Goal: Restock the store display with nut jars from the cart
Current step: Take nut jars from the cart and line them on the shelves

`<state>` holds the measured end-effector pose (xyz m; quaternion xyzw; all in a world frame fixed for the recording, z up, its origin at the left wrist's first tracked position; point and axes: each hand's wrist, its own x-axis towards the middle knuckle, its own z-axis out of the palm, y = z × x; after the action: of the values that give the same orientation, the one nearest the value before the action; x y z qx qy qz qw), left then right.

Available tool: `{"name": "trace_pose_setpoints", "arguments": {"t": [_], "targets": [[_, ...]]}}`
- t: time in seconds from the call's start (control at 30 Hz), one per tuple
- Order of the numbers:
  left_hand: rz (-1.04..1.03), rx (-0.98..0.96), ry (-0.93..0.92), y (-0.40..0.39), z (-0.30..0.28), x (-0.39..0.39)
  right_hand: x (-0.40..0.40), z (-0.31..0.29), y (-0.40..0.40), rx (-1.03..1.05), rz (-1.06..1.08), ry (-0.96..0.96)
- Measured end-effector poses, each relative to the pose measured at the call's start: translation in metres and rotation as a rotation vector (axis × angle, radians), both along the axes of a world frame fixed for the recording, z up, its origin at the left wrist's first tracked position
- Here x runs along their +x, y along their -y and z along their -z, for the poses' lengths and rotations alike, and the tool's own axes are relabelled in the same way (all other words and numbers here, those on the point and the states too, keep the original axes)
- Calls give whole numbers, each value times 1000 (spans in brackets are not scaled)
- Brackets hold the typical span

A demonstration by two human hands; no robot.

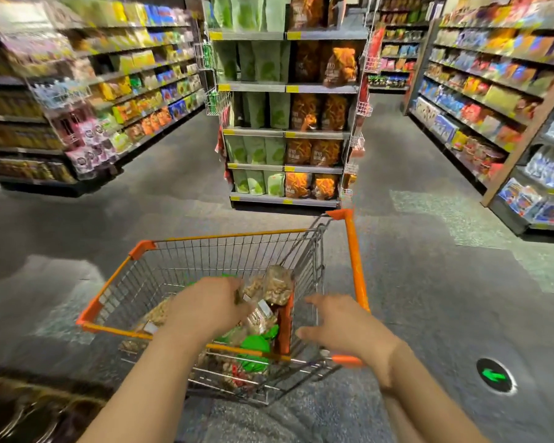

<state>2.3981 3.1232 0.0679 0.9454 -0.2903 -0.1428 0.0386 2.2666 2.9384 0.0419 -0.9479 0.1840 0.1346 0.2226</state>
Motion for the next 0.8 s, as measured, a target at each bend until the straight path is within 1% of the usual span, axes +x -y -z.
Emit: {"name": "trace_pose_setpoints", "arguments": {"t": [0.1,0.2,0.4,0.5,0.67,0.8], "targets": [[-64,-48,-59,31,21,24,30,14,34,27,-32,-27],[-125,-72,-86,49,40,50,57,33,54,81,-9,-69],[-201,-197,-191,73,86,118,122,77,73,132,36,-136],[-214,-200,-238,88,115,158,152,92,78,126,80,-144],[-253,-200,-445,117,180,225,201,122,90,178,155,-209],[-332,-213,-589,141,232,262,243,162,99,187,214,-290]]}}
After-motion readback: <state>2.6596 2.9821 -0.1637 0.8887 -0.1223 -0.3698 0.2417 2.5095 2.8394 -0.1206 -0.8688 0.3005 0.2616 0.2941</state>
